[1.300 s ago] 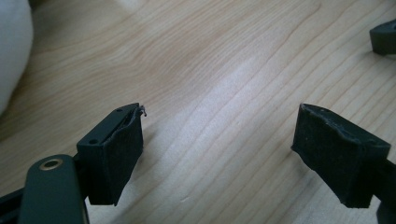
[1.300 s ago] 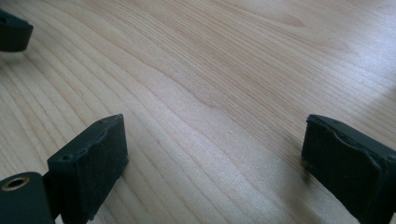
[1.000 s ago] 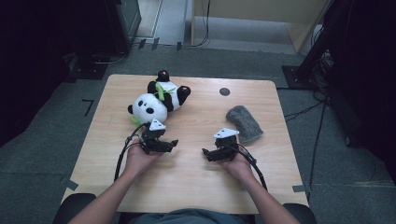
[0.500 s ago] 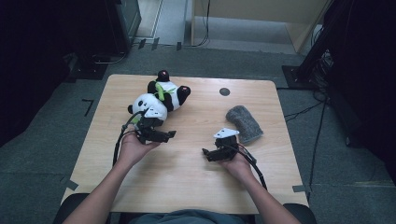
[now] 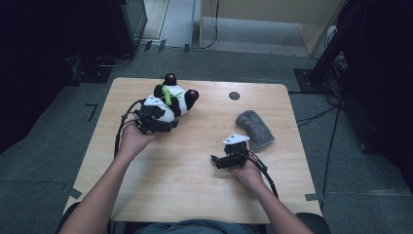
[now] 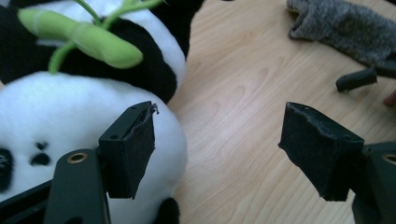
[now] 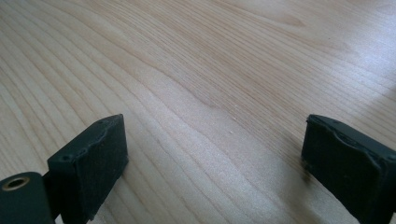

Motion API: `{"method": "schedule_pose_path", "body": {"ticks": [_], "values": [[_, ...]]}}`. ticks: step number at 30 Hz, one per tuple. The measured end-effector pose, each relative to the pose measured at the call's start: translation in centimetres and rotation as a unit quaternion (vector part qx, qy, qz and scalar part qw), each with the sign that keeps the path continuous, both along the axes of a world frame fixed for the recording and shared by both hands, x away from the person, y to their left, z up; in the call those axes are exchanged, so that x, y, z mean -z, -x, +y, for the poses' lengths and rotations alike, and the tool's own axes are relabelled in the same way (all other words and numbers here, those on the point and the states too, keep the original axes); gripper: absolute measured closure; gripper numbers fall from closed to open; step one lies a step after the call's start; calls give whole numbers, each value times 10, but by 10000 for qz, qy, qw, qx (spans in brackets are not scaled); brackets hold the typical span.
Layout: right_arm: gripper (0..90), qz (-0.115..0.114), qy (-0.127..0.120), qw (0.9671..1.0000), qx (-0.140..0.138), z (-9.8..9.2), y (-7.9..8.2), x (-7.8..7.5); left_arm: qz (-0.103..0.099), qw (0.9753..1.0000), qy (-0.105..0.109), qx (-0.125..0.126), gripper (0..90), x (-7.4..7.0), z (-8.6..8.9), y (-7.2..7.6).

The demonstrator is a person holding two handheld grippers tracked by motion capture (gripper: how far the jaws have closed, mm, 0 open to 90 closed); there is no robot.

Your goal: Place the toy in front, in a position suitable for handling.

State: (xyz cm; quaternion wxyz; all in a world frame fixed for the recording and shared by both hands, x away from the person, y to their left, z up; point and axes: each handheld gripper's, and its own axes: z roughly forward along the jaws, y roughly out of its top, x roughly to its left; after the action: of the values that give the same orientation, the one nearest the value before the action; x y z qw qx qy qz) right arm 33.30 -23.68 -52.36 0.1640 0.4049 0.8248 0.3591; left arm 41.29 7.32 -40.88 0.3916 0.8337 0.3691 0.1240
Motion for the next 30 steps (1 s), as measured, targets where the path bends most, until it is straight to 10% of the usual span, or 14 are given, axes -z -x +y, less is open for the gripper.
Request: {"method": "schedule_pose_path", "body": {"ticks": [18, 30], "values": [[71, 9, 0, 10000, 13, 0, 1, 0, -65, 9999, -104, -101, 263, -15, 11, -49], [71, 9, -5, 10000, 45, 0, 4, 0, 22, 9995, 47, -305, 262, 1, 10, -76]]}}
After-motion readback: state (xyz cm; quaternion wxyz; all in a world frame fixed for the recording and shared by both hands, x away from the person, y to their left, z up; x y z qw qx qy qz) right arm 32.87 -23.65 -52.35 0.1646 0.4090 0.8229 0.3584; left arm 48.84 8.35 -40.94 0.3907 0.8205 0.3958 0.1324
